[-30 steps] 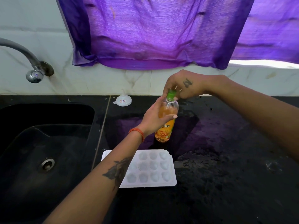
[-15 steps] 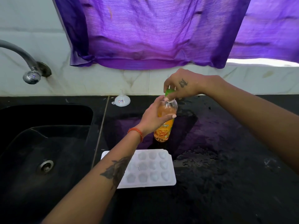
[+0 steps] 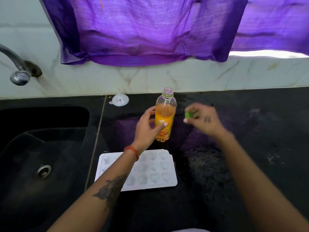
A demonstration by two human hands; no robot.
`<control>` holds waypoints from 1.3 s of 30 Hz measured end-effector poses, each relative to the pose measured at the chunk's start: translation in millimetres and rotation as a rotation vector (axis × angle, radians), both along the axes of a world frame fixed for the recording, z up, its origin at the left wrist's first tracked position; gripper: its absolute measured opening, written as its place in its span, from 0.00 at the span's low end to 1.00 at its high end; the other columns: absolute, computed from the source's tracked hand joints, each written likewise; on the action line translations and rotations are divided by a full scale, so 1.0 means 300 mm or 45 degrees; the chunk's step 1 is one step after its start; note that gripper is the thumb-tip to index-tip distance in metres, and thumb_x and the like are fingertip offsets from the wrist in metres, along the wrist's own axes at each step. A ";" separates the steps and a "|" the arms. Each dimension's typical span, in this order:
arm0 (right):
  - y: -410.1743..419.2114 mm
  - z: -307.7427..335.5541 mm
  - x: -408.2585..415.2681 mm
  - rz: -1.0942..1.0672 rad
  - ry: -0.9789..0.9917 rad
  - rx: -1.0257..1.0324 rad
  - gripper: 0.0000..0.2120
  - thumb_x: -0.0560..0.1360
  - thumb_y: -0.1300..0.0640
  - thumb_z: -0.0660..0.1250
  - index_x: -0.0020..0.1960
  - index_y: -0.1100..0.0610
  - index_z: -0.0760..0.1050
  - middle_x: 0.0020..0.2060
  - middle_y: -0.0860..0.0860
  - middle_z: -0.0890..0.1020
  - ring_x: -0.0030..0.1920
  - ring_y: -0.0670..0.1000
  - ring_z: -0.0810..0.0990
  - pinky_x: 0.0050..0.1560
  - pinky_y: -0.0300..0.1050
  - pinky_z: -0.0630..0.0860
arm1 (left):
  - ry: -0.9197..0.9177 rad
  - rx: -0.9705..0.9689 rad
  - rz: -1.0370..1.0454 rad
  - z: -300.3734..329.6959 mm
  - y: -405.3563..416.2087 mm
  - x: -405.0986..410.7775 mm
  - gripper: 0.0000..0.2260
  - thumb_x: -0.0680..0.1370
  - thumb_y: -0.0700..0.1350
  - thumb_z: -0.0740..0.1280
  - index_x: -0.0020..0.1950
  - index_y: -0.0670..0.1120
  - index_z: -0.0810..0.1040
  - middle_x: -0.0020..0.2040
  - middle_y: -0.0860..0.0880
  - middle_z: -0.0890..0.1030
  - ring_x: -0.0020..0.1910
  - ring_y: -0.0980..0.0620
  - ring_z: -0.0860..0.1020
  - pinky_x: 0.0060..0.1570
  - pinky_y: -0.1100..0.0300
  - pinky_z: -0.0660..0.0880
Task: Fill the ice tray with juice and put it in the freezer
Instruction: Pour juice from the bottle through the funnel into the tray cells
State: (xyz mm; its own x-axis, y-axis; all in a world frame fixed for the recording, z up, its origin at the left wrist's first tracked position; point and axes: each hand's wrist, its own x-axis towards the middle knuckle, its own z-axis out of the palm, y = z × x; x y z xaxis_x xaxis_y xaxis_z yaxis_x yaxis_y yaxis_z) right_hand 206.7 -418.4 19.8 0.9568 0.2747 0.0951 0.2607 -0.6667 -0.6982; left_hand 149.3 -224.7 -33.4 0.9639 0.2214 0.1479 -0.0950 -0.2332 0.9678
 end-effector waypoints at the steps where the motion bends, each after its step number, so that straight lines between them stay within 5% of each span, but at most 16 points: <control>1: 0.000 -0.091 -0.025 -0.050 0.083 -0.016 0.17 0.65 0.62 0.77 0.53 0.57 0.79 0.47 0.56 0.83 0.44 0.51 0.79 0.47 0.40 0.75 | 0.008 -0.021 -0.022 -0.016 -0.002 -0.008 0.28 0.71 0.43 0.73 0.69 0.52 0.66 0.60 0.52 0.76 0.57 0.52 0.77 0.55 0.50 0.78; 5: 0.026 -0.320 -0.088 -0.071 0.215 -0.241 0.17 0.66 0.56 0.76 0.53 0.52 0.79 0.51 0.54 0.82 0.51 0.55 0.80 0.53 0.44 0.75 | 0.051 -0.065 -0.049 -0.048 0.002 -0.015 0.28 0.72 0.42 0.72 0.69 0.53 0.65 0.58 0.56 0.74 0.58 0.56 0.75 0.51 0.66 0.75; 10: 0.039 -0.336 -0.086 0.104 0.233 -0.426 0.24 0.67 0.50 0.75 0.61 0.52 0.75 0.58 0.55 0.75 0.61 0.57 0.72 0.60 0.47 0.70 | 0.141 -0.031 -0.125 -0.053 0.032 -0.018 0.30 0.72 0.44 0.72 0.70 0.53 0.64 0.62 0.55 0.73 0.59 0.53 0.75 0.55 0.59 0.75; 17: 0.136 -0.152 -0.068 -0.001 0.207 0.450 0.42 0.63 0.54 0.78 0.72 0.50 0.61 0.67 0.53 0.71 0.62 0.50 0.71 0.60 0.47 0.71 | 0.193 0.126 -0.010 -0.028 0.192 0.026 0.20 0.73 0.51 0.70 0.64 0.49 0.74 0.61 0.52 0.78 0.52 0.58 0.78 0.53 0.58 0.78; 22: 0.228 -0.121 -0.055 0.003 0.125 0.658 0.54 0.60 0.50 0.79 0.75 0.46 0.49 0.67 0.47 0.70 0.65 0.45 0.70 0.61 0.43 0.69 | 0.133 0.628 0.180 0.000 0.359 0.130 0.18 0.74 0.47 0.70 0.63 0.47 0.76 0.61 0.47 0.78 0.55 0.49 0.78 0.58 0.55 0.73; 24: 0.260 -0.133 -0.051 -0.022 0.098 0.676 0.53 0.60 0.50 0.80 0.74 0.44 0.50 0.67 0.45 0.70 0.64 0.44 0.72 0.63 0.44 0.71 | 0.113 0.860 0.194 0.004 0.420 0.193 0.21 0.73 0.45 0.70 0.65 0.45 0.73 0.66 0.44 0.73 0.62 0.45 0.73 0.62 0.55 0.68; 28: 0.294 -0.178 -0.046 -0.124 0.044 0.696 0.42 0.62 0.50 0.79 0.68 0.40 0.59 0.56 0.36 0.74 0.52 0.27 0.74 0.47 0.24 0.71 | 0.140 1.152 0.168 0.006 0.521 0.339 0.30 0.72 0.40 0.69 0.72 0.44 0.64 0.74 0.39 0.60 0.71 0.38 0.63 0.71 0.49 0.60; 31: 0.293 -0.199 -0.043 -0.161 0.052 0.707 0.38 0.62 0.49 0.78 0.61 0.29 0.59 0.54 0.34 0.75 0.51 0.27 0.74 0.43 0.21 0.71 | 0.249 1.225 0.136 -0.011 0.579 0.451 0.33 0.74 0.40 0.69 0.75 0.43 0.58 0.76 0.38 0.55 0.73 0.38 0.59 0.72 0.49 0.58; 35: 0.291 -0.210 -0.043 -0.177 0.054 0.710 0.39 0.60 0.48 0.78 0.58 0.25 0.58 0.50 0.25 0.75 0.51 0.30 0.76 0.44 0.22 0.72 | 0.424 1.225 0.077 -0.057 0.625 0.559 0.29 0.76 0.40 0.66 0.74 0.41 0.59 0.71 0.36 0.65 0.68 0.37 0.66 0.67 0.47 0.64; 39: 0.296 -0.216 -0.051 -0.186 0.049 0.720 0.38 0.61 0.49 0.77 0.59 0.25 0.59 0.52 0.27 0.75 0.53 0.33 0.77 0.46 0.26 0.75 | 0.341 1.187 0.197 -0.085 0.645 0.583 0.18 0.74 0.36 0.66 0.64 0.38 0.71 0.58 0.32 0.76 0.58 0.34 0.74 0.55 0.48 0.69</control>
